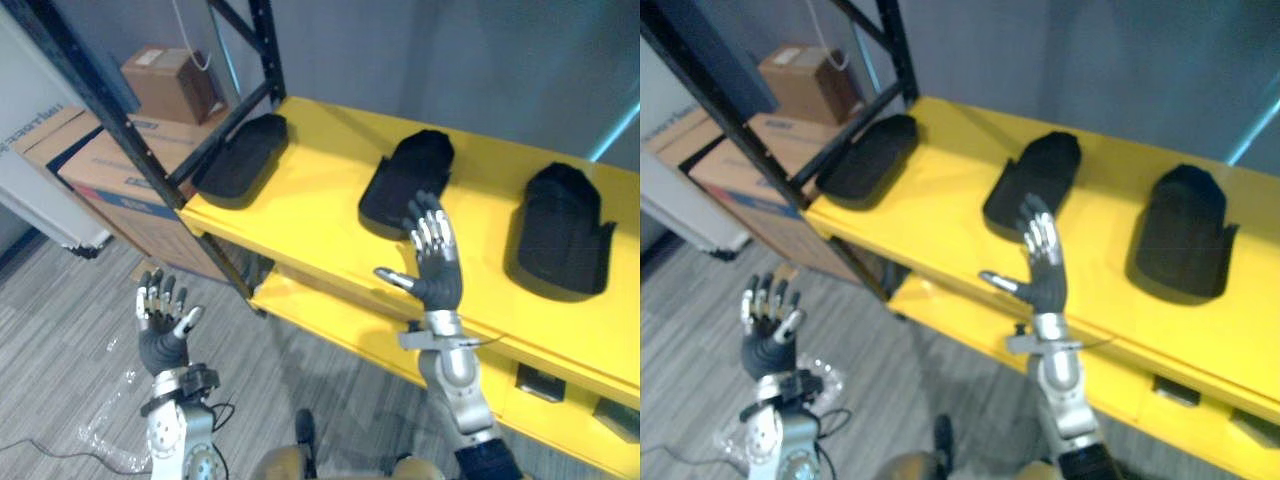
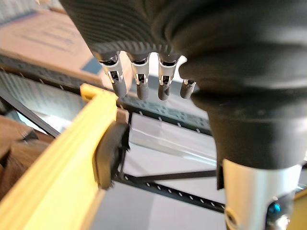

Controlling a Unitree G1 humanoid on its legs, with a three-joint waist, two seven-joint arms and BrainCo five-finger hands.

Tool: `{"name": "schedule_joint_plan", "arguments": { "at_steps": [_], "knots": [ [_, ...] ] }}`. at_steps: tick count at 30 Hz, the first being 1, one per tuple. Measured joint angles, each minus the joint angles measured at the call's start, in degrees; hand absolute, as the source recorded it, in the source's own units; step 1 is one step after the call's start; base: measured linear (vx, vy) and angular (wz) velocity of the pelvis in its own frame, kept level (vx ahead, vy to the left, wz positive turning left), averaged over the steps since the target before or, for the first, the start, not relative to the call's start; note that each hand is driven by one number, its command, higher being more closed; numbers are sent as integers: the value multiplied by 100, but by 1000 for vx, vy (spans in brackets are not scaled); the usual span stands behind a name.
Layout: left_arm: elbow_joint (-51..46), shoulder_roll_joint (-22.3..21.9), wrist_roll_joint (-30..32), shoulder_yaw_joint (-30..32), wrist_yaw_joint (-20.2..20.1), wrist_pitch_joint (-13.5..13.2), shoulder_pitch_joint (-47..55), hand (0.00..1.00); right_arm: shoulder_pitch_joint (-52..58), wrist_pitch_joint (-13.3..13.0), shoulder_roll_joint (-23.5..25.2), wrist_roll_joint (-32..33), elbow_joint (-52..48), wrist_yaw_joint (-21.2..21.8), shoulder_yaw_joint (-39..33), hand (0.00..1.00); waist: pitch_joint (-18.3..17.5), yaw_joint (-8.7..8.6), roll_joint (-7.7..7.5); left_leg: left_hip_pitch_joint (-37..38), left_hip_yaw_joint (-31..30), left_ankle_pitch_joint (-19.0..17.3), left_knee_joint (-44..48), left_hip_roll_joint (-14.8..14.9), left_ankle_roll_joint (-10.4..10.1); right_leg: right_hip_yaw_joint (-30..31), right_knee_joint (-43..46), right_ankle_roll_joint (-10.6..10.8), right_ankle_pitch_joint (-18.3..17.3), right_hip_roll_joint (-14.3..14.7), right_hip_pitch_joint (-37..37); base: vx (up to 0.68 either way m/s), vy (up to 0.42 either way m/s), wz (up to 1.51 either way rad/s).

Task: Walk over and take plastic housings, then place them on the shelf

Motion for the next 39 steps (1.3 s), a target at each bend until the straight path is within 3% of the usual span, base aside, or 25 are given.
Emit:
{"name": "schedule_joint_plan", "arguments": {
  "at_steps": [4,6,8,9,10,11,12,13,15,16,19,23,28,30,32,33,34,36,37,39],
  "knots": [
    [-37,-12,22,110,337,1,111,0,-215,-6,18,-96,35,-128,-9,0,134,106,-2,-30,-9,-30,0,-51,25,116,-74,26,-32,15,-9,-48,30,3],
    [-122,-12,138,271,322,9,124,0,-121,-9,105,-221,40,-441,-180,0,219,135,-142,20,-56,-50,31,-191,51,87,195,134,-185,-168,-47,34,30,16],
    [-178,-16,206,260,180,45,128,0,99,-13,117,-283,40,-672,-404,0,376,86,-188,30,-217,-152,211,-292,146,250,771,63,-183,-317,-62,74,26,45],
    [-217,-12,229,259,78,84,110,0,226,-10,114,-315,51,-766,-527,0,478,-5,-208,104,-353,-229,358,-320,194,513,1135,-69,-135,-323,-102,111,58,56],
    [-288,-3,226,267,-8,102,118,0,394,-9,117,-336,54,-851,-622,0,546,-62,-217,198,-469,-287,420,-245,260,1003,1832,-358,-60,-275,-427,52,50,39],
    [-291,15,225,267,-23,102,134,0,476,-11,108,-356,50,-895,-662,0,557,-66,-184,220,-520,-326,432,-192,256,1198,2006,-449,-139,-188,-534,69,-21,27],
    [-289,33,223,270,-48,104,123,0,590,-17,172,-486,42,-953,-675,0,571,-113,-160,223,-604,-346,448,-93,267,1458,1765,-381,-437,145,-627,39,-80,16],
    [-289,71,234,307,-34,99,124,0,601,-24,218,-677,40,-1013,-665,0,547,-119,-254,200,-573,-351,446,-48,259,1569,1303,-427,-439,418,-698,45,-96,8],
    [-292,152,234,355,-6,96,112,0,594,-106,225,-823,39,-1095,-665,0,541,-71,-385,208,-412,-412,470,-160,201,1595,626,-544,-243,564,-736,49,-98,-10],
    [-268,129,234,372,2,96,90,0,595,-246,184,-846,28,-1206,-735,0,531,-180,-427,201,-376,-489,573,-219,174,1739,415,-280,-11,553,-653,76,-97,-14],
    [-375,96,634,341,-13,92,95,0,600,-414,170,-1257,-61,-1970,-1011,0,501,-203,-201,193,-139,-566,561,-77,161,1765,-106,-199,275,673,-527,101,-32,-31],
    [-543,128,750,-22,-68,91,-167,0,755,-398,181,-2067,-664,-3088,-1489,0,478,-275,-170,186,6,-599,508,-9,131,1871,-490,-156,526,753,-419,111,-6,-17],
    [-594,360,841,-255,-216,106,-582,0,1072,-363,282,-3114,-1249,-4351,-2517,0,473,-505,-167,424,273,-635,312,-12,117,2048,-506,-150,532,751,-366,102,21,-26],
    [-588,443,801,-270,-219,121,-622,0,1334,-358,283,-3498,-1685,-4821,-3061,0,408,-595,-158,558,527,-974,531,31,60,2235,-539,-148,470,779,-239,79,15,-53],
    [-564,432,826,-269,-162,120,-603,0,1522,-370,239,-3578,-1894,-4988,-3450,0,351,-631,-121,427,673,-1329,1179,162,8,2409,-467,-196,349,845,-214,105,-3,-64],
    [-411,445,794,-259,-125,121,-581,0,1704,-396,206,-3500,-1965,-5108,-3648,0,336,-655,-99,73,786,-1727,2502,414,-101,2617,-395,-234,151,911,-132,72,-21,-80],
    [-305,415,773,-248,-100,141,-609,0,1804,-398,189,-3417,-1969,-5158,-3694,0,329,-663,-116,-340,745,-1738,3616,593,-143,2757,-229,-281,26,928,-115,64,-16,-78],
    [-216,352,790,-251,67,177,-375,0,1872,-414,86,-3347,-1981,-5200,-3705,0,294,-637,-80,-820,569,-1808,4877,925,-153,3091,-32,-314,-115,968,-20,110,61,-116],
    [-155,341,794,-251,248,235,-264,0,1890,-434,11,-3202,-2001,-5257,-3719,0,204,-642,40,-796,556,-1922,4653,1124,-121,3361,-17,-298,-174,927,89,156,105,-121],
    [-152,302,812,-233,510,223,-309,0,1907,-414,-30,-3124,-1963,-5309,-3704,0,160,-642,113,-710,614,-1910,3883,1211,-99,3610,17,-208,-231,835,77,146,192,-81]
  ]
}}
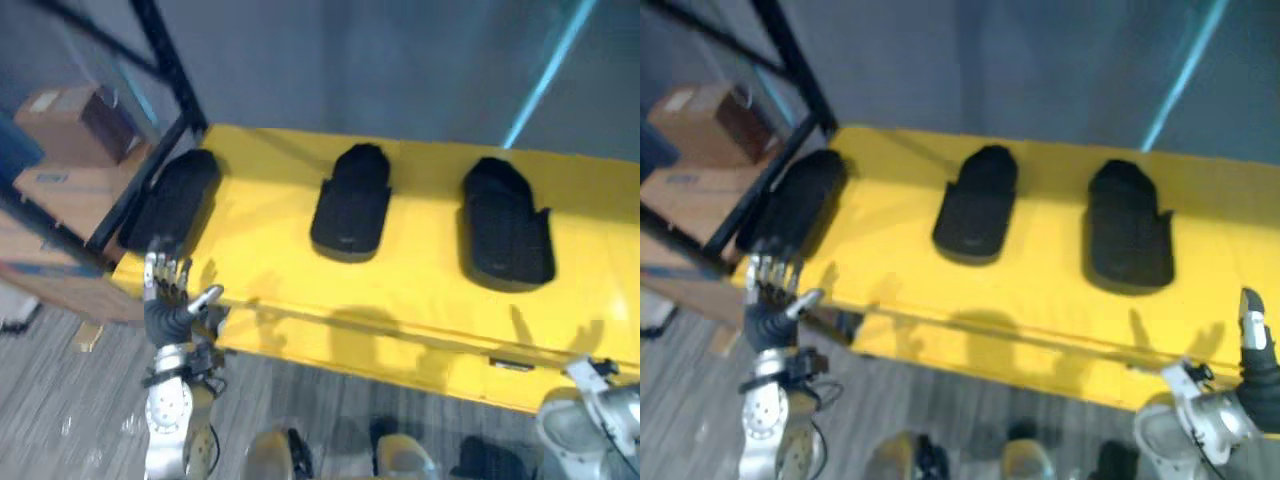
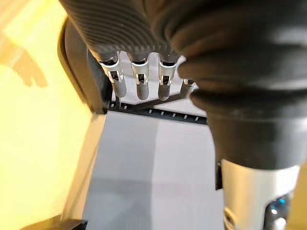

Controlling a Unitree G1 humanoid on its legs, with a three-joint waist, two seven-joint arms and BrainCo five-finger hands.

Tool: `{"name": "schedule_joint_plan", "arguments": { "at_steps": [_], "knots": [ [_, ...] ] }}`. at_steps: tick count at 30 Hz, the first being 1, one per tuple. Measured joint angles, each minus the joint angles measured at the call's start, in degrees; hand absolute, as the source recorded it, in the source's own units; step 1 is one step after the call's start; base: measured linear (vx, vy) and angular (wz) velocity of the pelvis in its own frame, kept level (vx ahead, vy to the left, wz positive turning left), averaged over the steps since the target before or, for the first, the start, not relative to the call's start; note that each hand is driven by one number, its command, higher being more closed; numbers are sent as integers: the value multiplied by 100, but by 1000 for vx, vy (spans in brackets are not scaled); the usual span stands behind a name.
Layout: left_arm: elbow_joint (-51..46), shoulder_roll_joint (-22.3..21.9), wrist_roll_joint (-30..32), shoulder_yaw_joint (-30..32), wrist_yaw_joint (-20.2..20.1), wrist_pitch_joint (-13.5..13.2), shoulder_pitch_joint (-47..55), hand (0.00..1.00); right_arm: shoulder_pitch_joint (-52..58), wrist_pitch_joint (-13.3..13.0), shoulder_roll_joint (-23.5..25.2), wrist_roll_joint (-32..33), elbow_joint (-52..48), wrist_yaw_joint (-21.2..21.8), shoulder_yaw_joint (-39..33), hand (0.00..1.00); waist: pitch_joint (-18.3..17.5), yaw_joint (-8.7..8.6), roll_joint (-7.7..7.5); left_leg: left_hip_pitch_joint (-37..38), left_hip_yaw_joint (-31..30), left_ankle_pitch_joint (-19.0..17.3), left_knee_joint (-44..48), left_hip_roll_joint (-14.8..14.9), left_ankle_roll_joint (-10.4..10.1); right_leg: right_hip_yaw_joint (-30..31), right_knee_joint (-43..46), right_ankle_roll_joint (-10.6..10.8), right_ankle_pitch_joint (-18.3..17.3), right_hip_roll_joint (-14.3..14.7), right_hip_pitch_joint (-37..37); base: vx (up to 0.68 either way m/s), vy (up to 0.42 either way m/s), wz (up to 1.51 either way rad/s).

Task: Walk over and take plastic housings, then place them on the shelf

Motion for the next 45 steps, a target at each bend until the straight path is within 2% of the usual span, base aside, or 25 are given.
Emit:
{"name": "schedule_joint_plan", "arguments": {
  "at_steps": [1,2,3,4,7,9,10,11,12,14,15,16,17,19,20,21,22,24,26,28,31,38,45],
  "knots": [
    [16,-12,18,0,164,-7,-61,0,1,34,-8,8,15,-85,11,0,-1,3,2,156,-15,154,-819,-53,-11,124,111,161,-34,-99,-60,144,264,-63],
    [15,-42,30,1,268,-19,-102,0,-3,38,-30,52,16,-128,6,0,-8,8,13,225,-48,306,-1183,-65,-8,178,186,238,-73,-122,-122,119,314,-63],
    [13,-148,38,5,505,-78,-144,0,-21,86,-89,117,23,-231,2,0,-43,74,91,378,-194,710,-1610,-70,-11,327,337,392,-162,-88,-257,125,409,-58],
    [72,-150,95,22,831,-117,-243,0,-46,207,28,241,121,-356,8,0,-5,94,-36,431,-137,706,-1550,-187,-378,326,473,530,-167,-219,-296,98,398,-56],
    [78,-141,267,95,1360,-128,-384,0,145,378,314,764,267,-495,-24,0,58,131,-371,421,35,529,-1478,-363,-196,63,418,705,157,-493,-337,19,259,-20],
    [74,-150,614,237,2040,-130,-342,0,473,424,757,1147,334,-544,-27,0,28,151,-536,427,203,357,-1476,-388,-120,-232,233,716,530,-598,-332,-16,252,-23],
    [71,-153,718,268,2253,-134,-318,0,536,442,837,1205,471,-542,-25,0,29,150,-534,426,223,319,-1486,-402,-104,-339,171,691,595,-626,-327,-7,165,-24],
    [61,-158,796,336,2636,-137,-314,0,645,525,944,1292,823,-540,-25,0,-24,150,-626,424,286,298,-1522,-417,-80,-536,72,657,699,-670,-329,-3,121,-17],
    [57,-165,1038,401,3033,-130,-316,0,679,546,1023,1417,1191,-555,-16,0,-49,155,-680,413,320,296,-1561,-437,-78,-714,-10,603,741,-694,-329,-1,99,-14],
    [38,-181,1159,450,3513,-146,-311,0,686,590,1098,1465,1672,-685,-23,0,-44,154,-686,321,336,298,-1593,-475,-82,-1031,-130,497,716,-742,-335,-15,28,-3],
    [10,-233,1156,497,3748,-232,-311,0,663,677,1115,1556,1903,-784,-23,0,-42,163,-689,263,347,307,-1594,-524,-94,-1202,-242,400,559,-806,-336,-21,-26,5],
    [6,-264,1154,502,3826,-296,-307,0,663,707,1115,1620,2009,-819,-23,0,-42,170,-689,203,349,315,-1591,-541,-104,-1266,-300,404,482,-830,-335,21,-53,8],
    [8,-355,1142,528,3894,-389,-316,0,599,785,1113,1717,2147,-843,-62,0,-27,172,-686,187,341,332,-1586,-538,-127,-1306,-357,519,447,-837,-337,25,-76,10],
    [-5,-659,1144,548,3913,-657,-291,0,486,1074,1091,1978,2514,-823,-191,0,66,178,-515,110,302,393,-1593,-446,-180,-1433,-384,553,456,-752,-352,29,-78,16],
    [-21,-705,1150,535,3880,-778,-283,0,465,1165,1100,2069,2646,-807,-221,0,67,185,-504,99,286,417,-1597,-414,-208,-1473,-401,562,463,-725,-342,66,-95,13],
    [-184,-747,1163,463,3850,-1006,-243,0,418,1305,1119,2235,2912,-793,-243,0,45,211,-457,106,257,441,-1596,-344,-239,-1505,-402,578,478,-669,-318,97,-84,11],
    [-428,-769,1288,340,3821,-1240,-251,0,434,1394,1122,2334,3081,-727,-244,0,52,226,-470,105,212,447,-1595,-289,-251,-1578,-406,571,474,-631,-288,103,-79,12],
    [-692,-761,1722,163,3804,-1382,-270,0,444,1458,1127,2367,3298,-617,-313,0,71,226,-514,131,165,454,-1619,-276,-276,-1620,-424,551,465,-583,-217,97,-57,13],
    [-755,-759,1958,134,3840,-1280,-311,0,445,1502,1130,2446,3493,-513,-363,0,73,222,-557,235,173,456,-1678,-279,-281,-1619,-421,550,466,-581,-142,115,-30,2],
    [-756,-760,2058,126,4026,-910,-292,0,458,1546,1133,2498,3809,-397,-415,0,67,220,-591,430,207,449,-1800,-313,-293,-1610,-382,547,468,-591,-37,77,-12,-3],
    [-743,-764,1970,132,4362,-523,-219,0,459,1668,1133,2599,4056,-288,-415,0,65,247,-589,573,267,444,-1942,-334,-301,-1597,-318,458,528,-601,-3,14,28,-8],
    [-579,-771,1596,179,5211,-397,-72,0,553,1822,1142,2657,4400,-237,-403,0,52,316,-609,726,355,523,-2188,-399,-300,-1587,-308,421,555,-641,-20,-18,14,-5],
    [-193,-784,1357,208,5617,-379,-327,0,551,1822,1139,2710,4675,-177,-399,0,38,316,-619,825,507,676,-2452,-379,-332,-1432,-333,414,567,-574,-145,-38,-16,-11]
  ]
}}
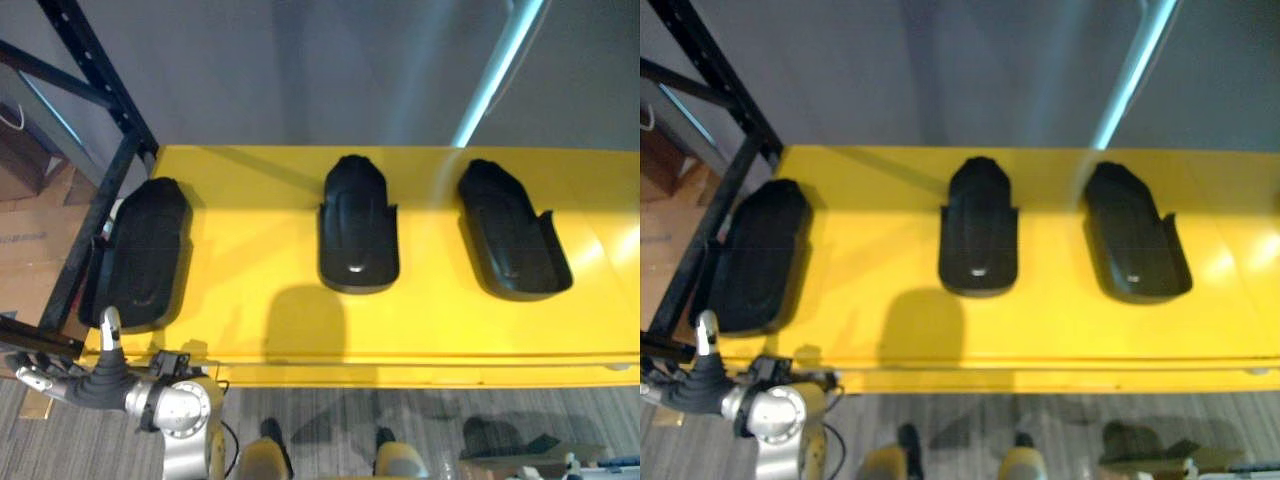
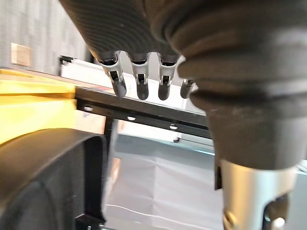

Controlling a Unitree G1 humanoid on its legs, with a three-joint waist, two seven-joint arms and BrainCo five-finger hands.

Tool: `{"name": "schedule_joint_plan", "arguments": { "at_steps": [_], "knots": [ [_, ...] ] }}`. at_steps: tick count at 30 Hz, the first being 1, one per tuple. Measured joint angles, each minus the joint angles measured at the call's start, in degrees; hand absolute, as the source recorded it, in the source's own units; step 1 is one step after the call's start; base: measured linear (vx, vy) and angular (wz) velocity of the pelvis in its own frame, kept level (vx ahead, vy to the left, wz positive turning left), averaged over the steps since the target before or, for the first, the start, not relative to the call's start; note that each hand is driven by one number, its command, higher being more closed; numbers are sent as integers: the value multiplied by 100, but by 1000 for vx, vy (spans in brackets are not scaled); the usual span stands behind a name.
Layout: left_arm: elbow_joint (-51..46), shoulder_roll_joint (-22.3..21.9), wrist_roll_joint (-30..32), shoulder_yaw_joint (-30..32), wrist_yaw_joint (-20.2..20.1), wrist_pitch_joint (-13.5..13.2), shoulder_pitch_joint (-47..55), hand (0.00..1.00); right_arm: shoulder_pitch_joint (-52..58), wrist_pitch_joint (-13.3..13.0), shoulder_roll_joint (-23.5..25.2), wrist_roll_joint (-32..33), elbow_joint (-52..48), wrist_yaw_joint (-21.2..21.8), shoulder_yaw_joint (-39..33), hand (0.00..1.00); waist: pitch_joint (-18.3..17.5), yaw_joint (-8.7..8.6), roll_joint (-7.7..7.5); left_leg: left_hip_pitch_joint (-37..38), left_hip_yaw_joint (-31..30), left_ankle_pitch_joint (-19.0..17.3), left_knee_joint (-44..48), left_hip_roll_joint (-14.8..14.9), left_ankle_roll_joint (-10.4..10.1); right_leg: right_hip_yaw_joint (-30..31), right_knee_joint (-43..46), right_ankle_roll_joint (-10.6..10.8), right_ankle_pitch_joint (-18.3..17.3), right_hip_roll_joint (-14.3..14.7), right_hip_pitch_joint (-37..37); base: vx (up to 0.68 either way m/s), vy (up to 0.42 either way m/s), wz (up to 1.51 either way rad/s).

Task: Walk over and take plastic housings, then place them on the shelf

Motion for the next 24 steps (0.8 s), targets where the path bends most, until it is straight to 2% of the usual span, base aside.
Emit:
{"name": "schedule_joint_plan", "arguments": {
  "at_steps": [3,9,10,14,17,19,24],
  "knots": [
    [158,-8,-45,-4,-7,62,-96,0,8,2,-7,108,88,4,-3,0,-44,-25,46,53,11,86,-146,19,-16,11,-15,-105,82,67,-15,-46,-16,-7],
    [577,-2,-309,17,-35,261,-194,0,-37,2,-32,107,99,169,-7,0,-67,-4,8,83,144,285,-387,22,-51,137,-121,-109,86,103,-135,-59,-22,-11],
    [623,-2,-490,17,-53,272,-205,0,-64,4,-44,107,99,241,-7,0,-66,-11,10,74,163,315,-411,24,-59,143,-153,-113,61,108,-159,-55,-35,-16],
    [861,-5,-669,45,-40,271,-382,0,-112,7,-65,107,99,315,-29,0,-1,-46,59,81,169,441,-513,52,-78,145,-155,-127,36,157,-227,-30,-25,-2],
    [1088,-5,-724,241,-9,263,-465,0,-120,6,-68,105,98,386,-25,0,25,-48,40,77,175,463,-494,99,-92,149,-137,-110,46,203,-255,-13,-25,-4],
    [1270,-2,-726,297,-8,227,-495,0,-116,6,-100,104,100,424,2,0,52,-53,15,81,200,468,-507,104,-95,170,-117,-89,41,212,-282,9,-10,-4],
    [1679,-1,-711,492,57,-149,-660,0,-116,6,-210,94,104,563,77,0,81,-53,-33,129,314,461,-500,91,-90,289,-102,-66,29,195,-294,23,12,-8]
  ]
}}
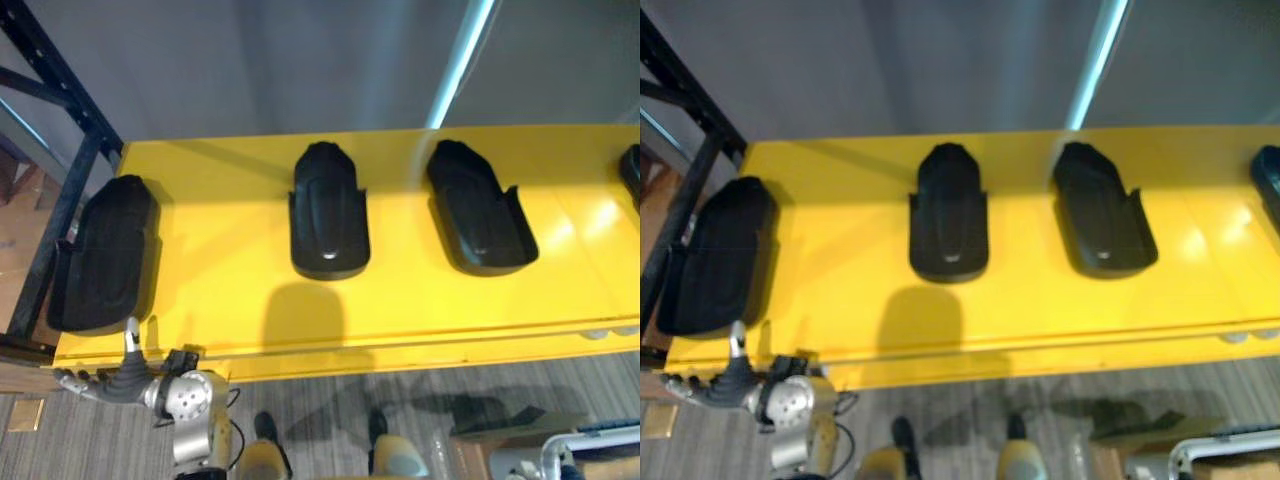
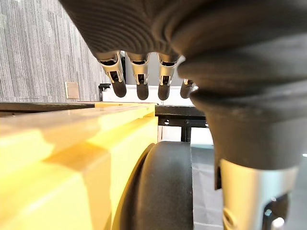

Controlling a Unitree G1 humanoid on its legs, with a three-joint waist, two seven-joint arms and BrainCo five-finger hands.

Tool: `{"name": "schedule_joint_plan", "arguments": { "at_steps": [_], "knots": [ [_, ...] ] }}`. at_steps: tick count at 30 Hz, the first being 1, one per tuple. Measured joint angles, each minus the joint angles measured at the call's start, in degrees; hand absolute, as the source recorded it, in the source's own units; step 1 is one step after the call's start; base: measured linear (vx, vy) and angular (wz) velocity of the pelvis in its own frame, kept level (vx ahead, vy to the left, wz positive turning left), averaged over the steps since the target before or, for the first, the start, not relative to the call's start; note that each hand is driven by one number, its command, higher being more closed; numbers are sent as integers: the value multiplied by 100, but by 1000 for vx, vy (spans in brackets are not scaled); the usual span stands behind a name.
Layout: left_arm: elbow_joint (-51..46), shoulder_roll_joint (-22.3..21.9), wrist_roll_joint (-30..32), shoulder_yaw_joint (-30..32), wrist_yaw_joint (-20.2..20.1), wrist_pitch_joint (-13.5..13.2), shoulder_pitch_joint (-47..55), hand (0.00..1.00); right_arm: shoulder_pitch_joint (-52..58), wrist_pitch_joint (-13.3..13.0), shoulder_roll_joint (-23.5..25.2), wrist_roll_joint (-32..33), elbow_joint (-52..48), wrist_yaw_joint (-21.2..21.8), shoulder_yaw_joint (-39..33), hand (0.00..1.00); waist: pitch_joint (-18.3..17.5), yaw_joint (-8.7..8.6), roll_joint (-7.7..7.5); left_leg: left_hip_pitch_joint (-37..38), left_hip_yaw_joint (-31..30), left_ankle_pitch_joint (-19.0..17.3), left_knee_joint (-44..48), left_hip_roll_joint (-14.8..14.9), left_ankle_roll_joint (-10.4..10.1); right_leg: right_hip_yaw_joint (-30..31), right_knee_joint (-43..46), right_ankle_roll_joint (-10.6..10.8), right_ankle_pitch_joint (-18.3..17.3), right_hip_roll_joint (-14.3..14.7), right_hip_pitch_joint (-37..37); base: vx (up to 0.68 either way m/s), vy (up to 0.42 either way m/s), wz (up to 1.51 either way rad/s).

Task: Walk over and take plastic housings, then place them on the shelf

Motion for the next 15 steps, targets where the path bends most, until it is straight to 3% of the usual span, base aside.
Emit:
{"name": "schedule_joint_plan", "arguments": {
  "at_steps": [5,9,15],
  "knots": [
    [-10,2,134,93,354,-212,-188,0,1,0,-15,-15,0,97,-1,0,95,-33,-9,71,5,-34,13,7,-9,3,0,5,-4,1,73,8,4,-2],
    [-254,11,581,260,690,-278,-217,0,3,1,-27,-20,0,186,2,0,137,-90,21,69,6,-53,24,9,16,-2,2,15,-10,-2,77,0,0,0],
    [-730,11,1017,256,852,-285,-214,0,10,3,-29,-236,-1,211,3,0,138,-103,24,73,6,-54,34,16,17,-6,14,29,-20,2,77,0,0,0]
  ]
}}
